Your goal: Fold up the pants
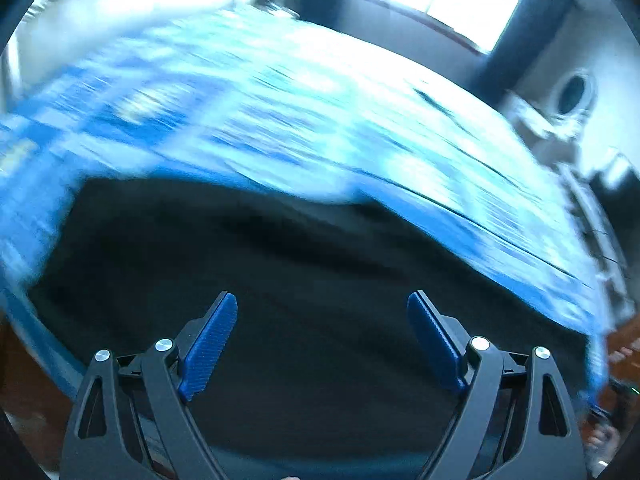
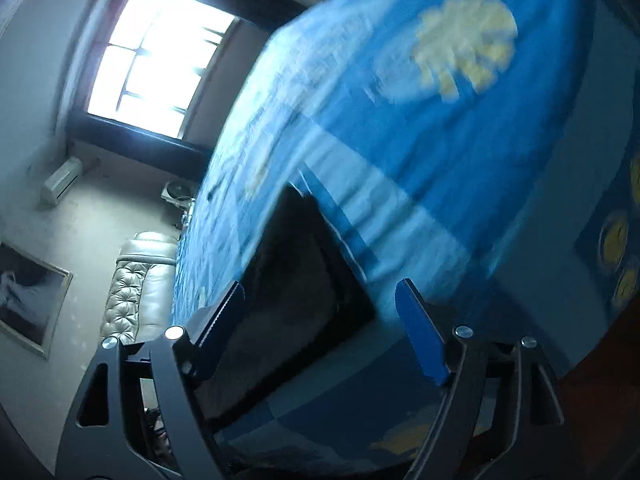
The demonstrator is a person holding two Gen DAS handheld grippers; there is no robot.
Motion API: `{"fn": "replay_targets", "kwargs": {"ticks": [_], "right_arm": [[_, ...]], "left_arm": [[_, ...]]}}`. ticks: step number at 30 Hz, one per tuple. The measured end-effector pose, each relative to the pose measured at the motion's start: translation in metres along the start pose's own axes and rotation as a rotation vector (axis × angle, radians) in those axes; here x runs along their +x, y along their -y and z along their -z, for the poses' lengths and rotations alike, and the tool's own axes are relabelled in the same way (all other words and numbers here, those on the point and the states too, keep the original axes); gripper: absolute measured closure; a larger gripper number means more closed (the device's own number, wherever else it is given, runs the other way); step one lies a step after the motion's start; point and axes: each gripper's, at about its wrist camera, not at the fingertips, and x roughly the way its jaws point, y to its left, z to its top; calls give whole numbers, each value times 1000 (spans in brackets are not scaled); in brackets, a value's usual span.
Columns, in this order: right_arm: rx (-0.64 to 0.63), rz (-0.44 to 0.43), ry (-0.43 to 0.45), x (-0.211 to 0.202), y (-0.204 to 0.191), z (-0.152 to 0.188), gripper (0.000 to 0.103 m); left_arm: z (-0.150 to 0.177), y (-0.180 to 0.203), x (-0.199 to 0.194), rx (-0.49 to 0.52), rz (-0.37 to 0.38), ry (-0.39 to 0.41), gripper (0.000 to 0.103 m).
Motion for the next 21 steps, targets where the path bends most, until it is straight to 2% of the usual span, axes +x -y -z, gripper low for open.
{"fn": "replay_targets", "kwargs": {"ticks": [1,3,5,6,7,8,9,10,11,12,13,16,18,19,21], "right_arm": [[13,-6,-12,4,4,3,25],[32,-36,-17,8,8,7,25],[36,-62,-19,11,6,9,25],[33,-71,-35,15,5,9,26],[30,-66,-40,20,1,10,27],[23,-49,-38,25,-3,12,29],[23,-43,-37,27,-4,12,36],[33,-39,-33,29,-2,11,50],[56,-41,-33,32,2,11,59],[78,-45,-38,35,5,11,80],[111,-53,-49,41,10,12,86],[142,-62,-32,45,17,14,87],[127,-49,-18,43,15,17,88],[117,-42,-14,42,12,17,88],[108,-37,-10,46,4,20,88]], "left_arm": [[-6,-16,2,-2,-25,10,17],[-17,-55,12,-4,-116,-19,17],[-17,-88,25,-17,-169,-54,17],[-15,-101,29,-30,-160,-75,17],[-12,-113,36,-42,-100,-99,17],[-11,-117,37,-48,-73,-111,17],[-6,-123,40,-47,-49,-113,17],[-1,-123,39,-36,-41,-100,17],[3,-120,40,-9,-40,-81,14],[7,-116,41,16,-39,-75,12],[9,-114,42,40,-46,-73,11],[10,-108,45,59,-65,-61,11],[8,-112,43,29,-36,-83,10],[6,-112,44,28,-15,-97,5],[9,-113,42,63,3,-115,5]]}}
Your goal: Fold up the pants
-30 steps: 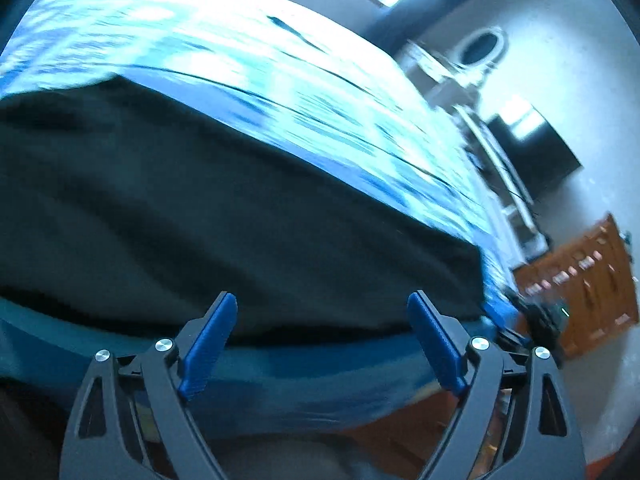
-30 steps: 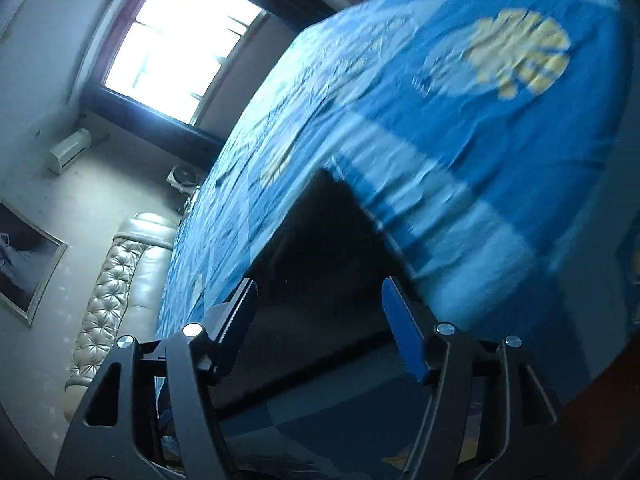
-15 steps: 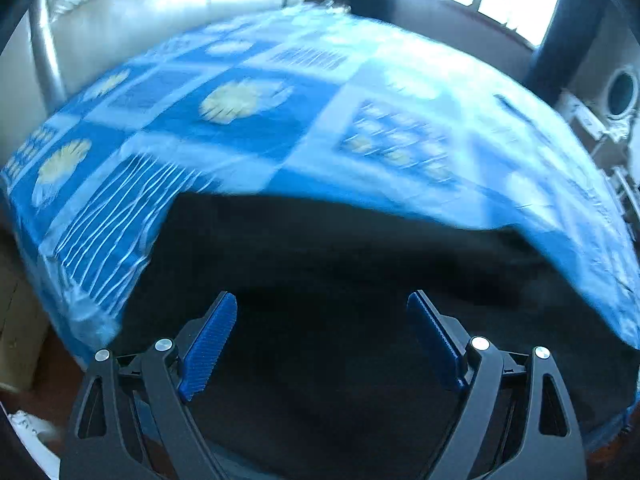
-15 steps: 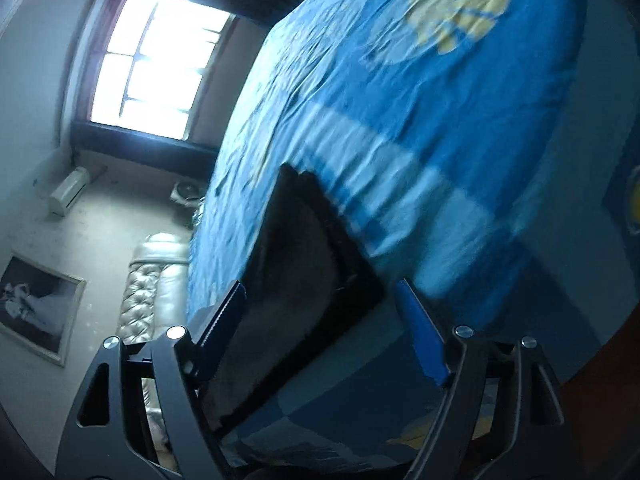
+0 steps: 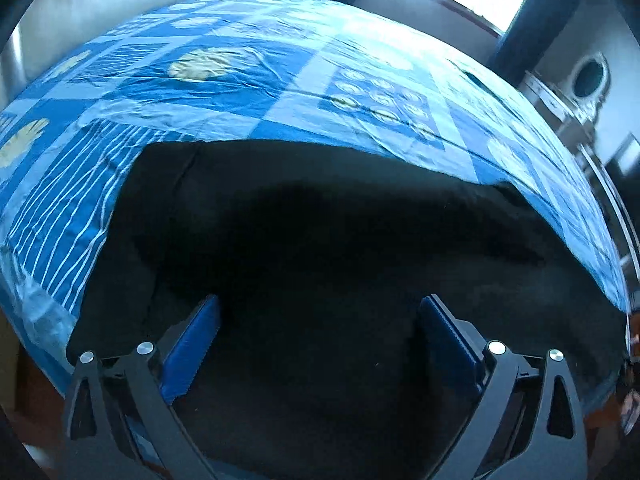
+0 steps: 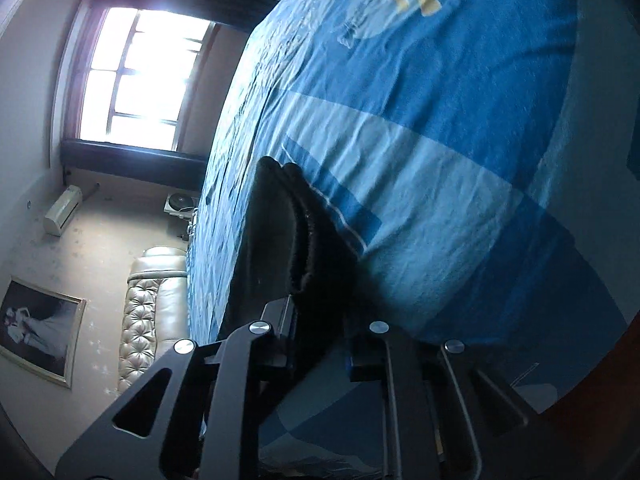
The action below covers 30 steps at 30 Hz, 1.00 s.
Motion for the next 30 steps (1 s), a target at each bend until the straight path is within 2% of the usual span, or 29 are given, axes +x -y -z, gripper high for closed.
{"fn": "replay_targets", "kwargs": {"ticks": [3,7,10,12,15,18,26,30], "right_arm": [[-7,1,10,1,-8,1,88],[-67,19,26,-6,-29,1,89],[-108,22,37,-12,-48,2,89],[-139,26,43,-10,-66,2,89],[-187,32,53,-14,-84,4,89],[-229,30,56,-18,-105,10,89],[-387,10,52,-21,-164,31,89],[-459,-26,36,-14,-201,49,89]], "left_arm": [[5,3,-4,72,-6,1,5],[7,-5,-13,28,8,46,5],[2,-5,-30,45,-89,115,5],[0,-4,-43,61,-96,163,5],[1,-13,-40,42,-97,138,5],[8,-29,-34,-24,-78,93,5],[13,-27,-35,-46,-45,97,5],[14,-20,-33,-15,-63,90,5]]}}
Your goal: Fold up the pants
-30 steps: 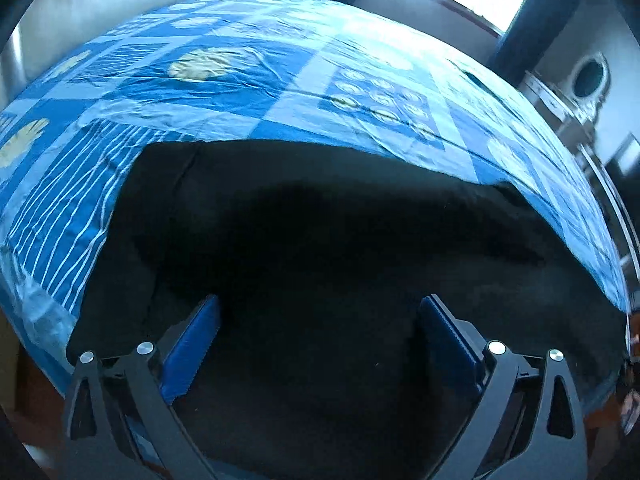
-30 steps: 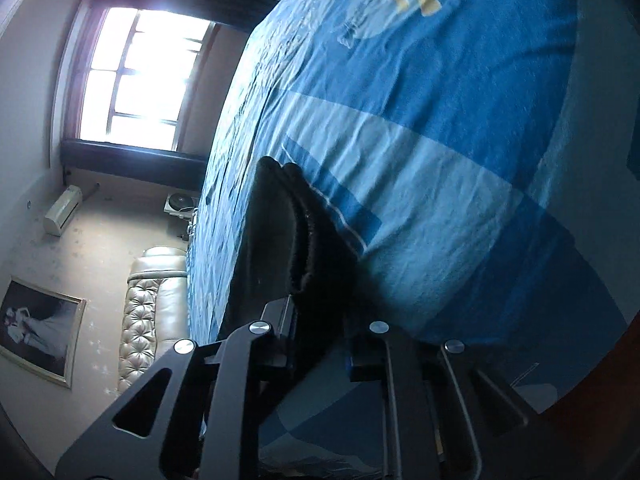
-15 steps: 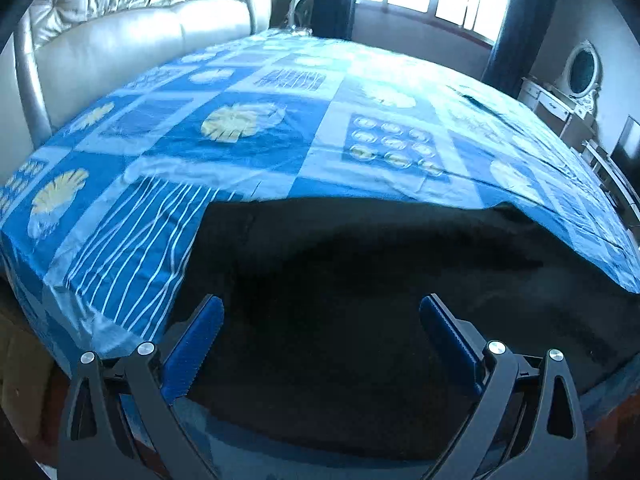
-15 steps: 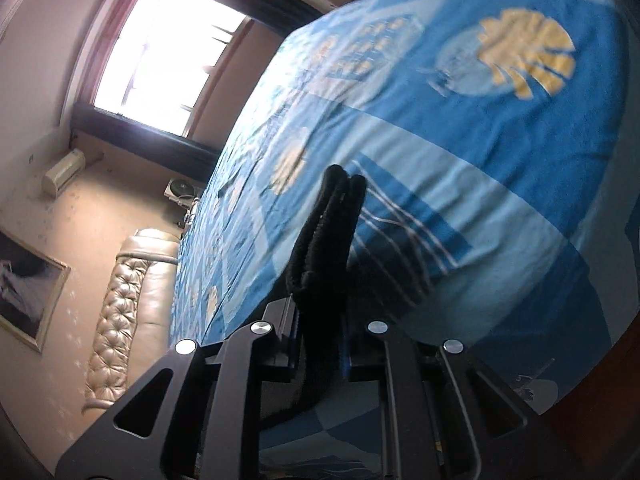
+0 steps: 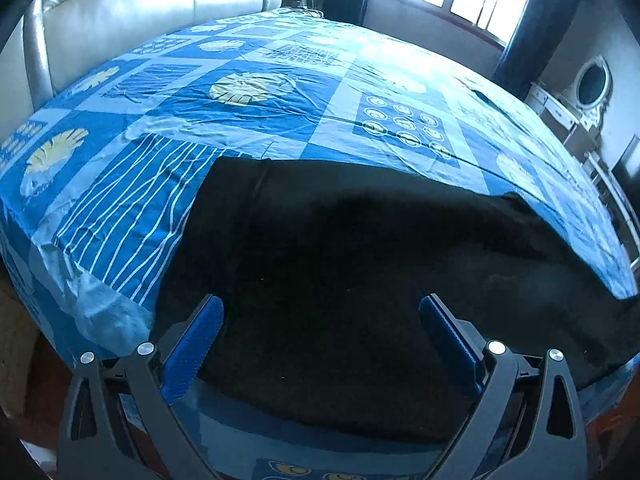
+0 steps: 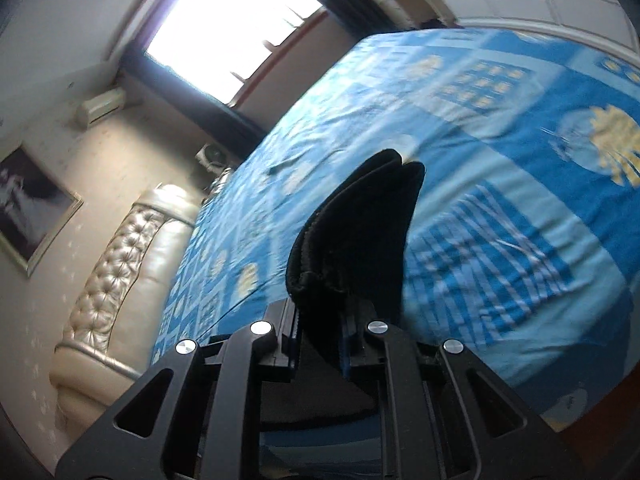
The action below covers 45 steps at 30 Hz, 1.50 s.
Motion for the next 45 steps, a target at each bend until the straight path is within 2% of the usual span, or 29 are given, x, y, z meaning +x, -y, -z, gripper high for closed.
{"fn": "replay_targets", "kwargs": {"ticks": [6,12,19,34,45], "right_arm": [[-99,-55,-22,11,-60,5,89],[-200,-46,-68,33,-105,22,89],[-257,-64,-127,59,-138,46,89],[-286,-115,-248,124,-185,102,89],[-340,-93,-322,166,-203,146,89]], "left_arm": [[0,0,1,-39,64,-12,5],[1,8,1,-38,74,-15,5],[3,22,4,-4,82,-31,5],[3,19,3,-42,106,-32,5],[4,18,3,-53,112,-31,5]]}}
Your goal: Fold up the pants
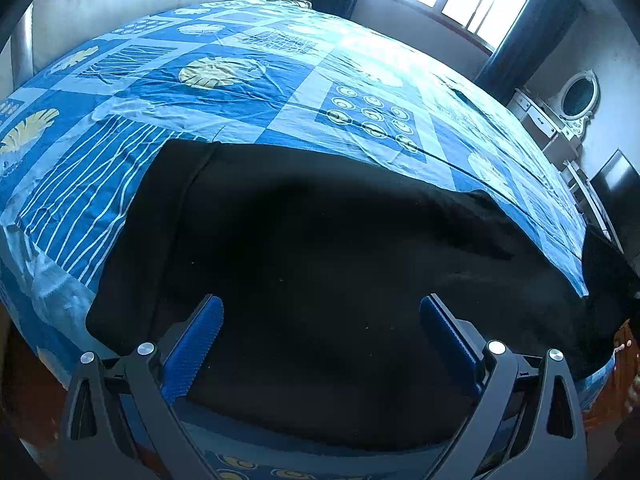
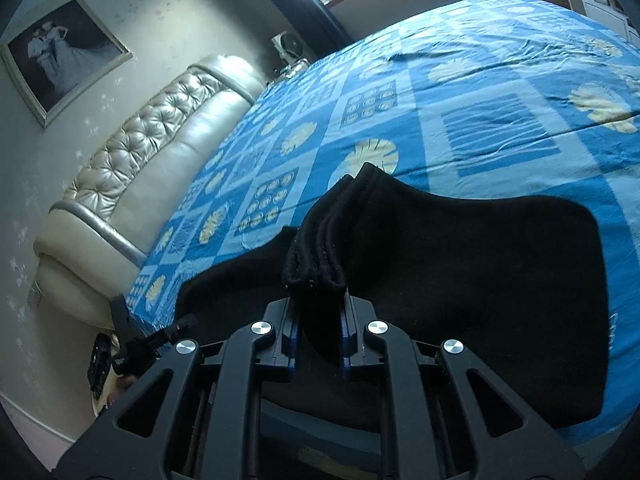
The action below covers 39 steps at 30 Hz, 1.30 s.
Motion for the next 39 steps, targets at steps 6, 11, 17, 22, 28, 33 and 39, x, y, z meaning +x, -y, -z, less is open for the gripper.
{"fn": "replay_targets", "kwargs": {"ticks": [6,11,17,22,28,33,39], "right_arm": [[-20,8,-37,20,-10,13,89],[-47,18,-70,37,-19,20,89],[-71,28,-111,53,-25,30,89],[-100,36,-134,63,-30,39,89],[-128,42,-149,72,-38,43,89],[-147,49,-163,80,-45,45,89],[-164,63,-180,89,-50,48,89]], "left_arm": [[0,0,0,0,0,-1,5],[1,0,0,2,-3,0,5],[1,0,1,2,-3,0,5],[1,1,0,3,-4,0,5],[2,0,3,9,-7,-2,5],[2,0,4,13,-7,-2,5],[2,0,4,13,-8,-1,5]]}}
